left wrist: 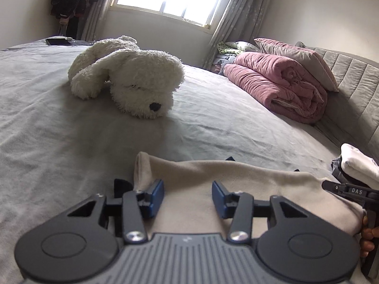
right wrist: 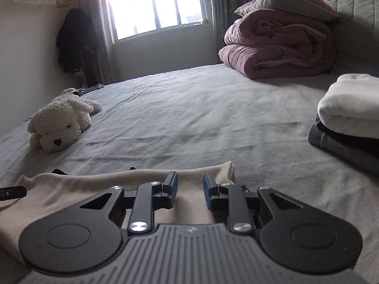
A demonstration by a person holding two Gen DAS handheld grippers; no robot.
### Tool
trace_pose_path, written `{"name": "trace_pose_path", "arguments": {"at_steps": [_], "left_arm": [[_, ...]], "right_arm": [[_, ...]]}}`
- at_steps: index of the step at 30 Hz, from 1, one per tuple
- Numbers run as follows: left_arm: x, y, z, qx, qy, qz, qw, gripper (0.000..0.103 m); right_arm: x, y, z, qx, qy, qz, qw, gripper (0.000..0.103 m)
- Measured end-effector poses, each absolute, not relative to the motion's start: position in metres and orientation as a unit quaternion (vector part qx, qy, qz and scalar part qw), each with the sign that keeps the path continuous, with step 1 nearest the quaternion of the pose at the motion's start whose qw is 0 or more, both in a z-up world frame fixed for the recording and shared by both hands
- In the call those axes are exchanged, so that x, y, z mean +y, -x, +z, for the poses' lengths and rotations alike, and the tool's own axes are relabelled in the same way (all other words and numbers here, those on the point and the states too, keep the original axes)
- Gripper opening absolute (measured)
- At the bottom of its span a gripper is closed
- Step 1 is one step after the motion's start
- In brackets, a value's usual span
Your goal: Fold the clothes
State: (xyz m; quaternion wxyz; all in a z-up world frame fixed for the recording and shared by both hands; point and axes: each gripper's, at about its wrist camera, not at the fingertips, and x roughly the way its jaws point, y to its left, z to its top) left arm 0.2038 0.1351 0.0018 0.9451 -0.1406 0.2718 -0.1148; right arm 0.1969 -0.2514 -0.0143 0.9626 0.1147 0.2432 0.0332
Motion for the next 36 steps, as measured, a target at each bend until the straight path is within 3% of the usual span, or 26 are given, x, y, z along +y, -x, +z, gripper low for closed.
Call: {"name": "trace_pose_path", "arguments": {"at_steps": [2,5,9,11,15,26,31,36], "left_arm": [[0.141,-0.203,0.000,0.273,0.156,-0.110,0.943,0.035],[0.147,-0.201,0.000,0.275,0.177,-0.101,0.940,0.030],[0.146,-0.198,0.013,0.292,0.190,-0.085,0.934,0.030],[0.142,-0.191,0.023,0.295,0.191,-0.079,0.933,0.042],[0.129,-0.176,0.040,0.318,0.170,-0.080,0.929,0.055],[0.162,-0.133,0.063,0.377,0.277,-0.046,0.882,0.066],[0.178,-0.124,0.033,0.405,0.378,-0.063,0.830,0.070],[0.180,-0.128,-0.003,0.412,0.477,-0.054,0.775,0.069]], "right_arm": [[-0.271,-0.201,-0.019,0.250,-0.171,0.022,0.953,0.001],[-0.282,-0.194,-0.021,0.251,-0.208,0.018,0.945,0.000],[-0.270,-0.188,-0.011,0.259,-0.172,0.007,0.950,0.000],[-0.265,-0.183,-0.003,0.261,-0.165,0.009,0.951,0.013],[-0.259,-0.168,0.016,0.261,-0.179,0.015,0.948,0.039],[-0.267,-0.121,0.041,0.298,-0.251,-0.016,0.921,0.040],[-0.280,-0.097,0.039,0.306,-0.317,-0.035,0.897,0.047],[-0.292,-0.088,0.017,0.323,-0.389,-0.026,0.863,0.047]]}}
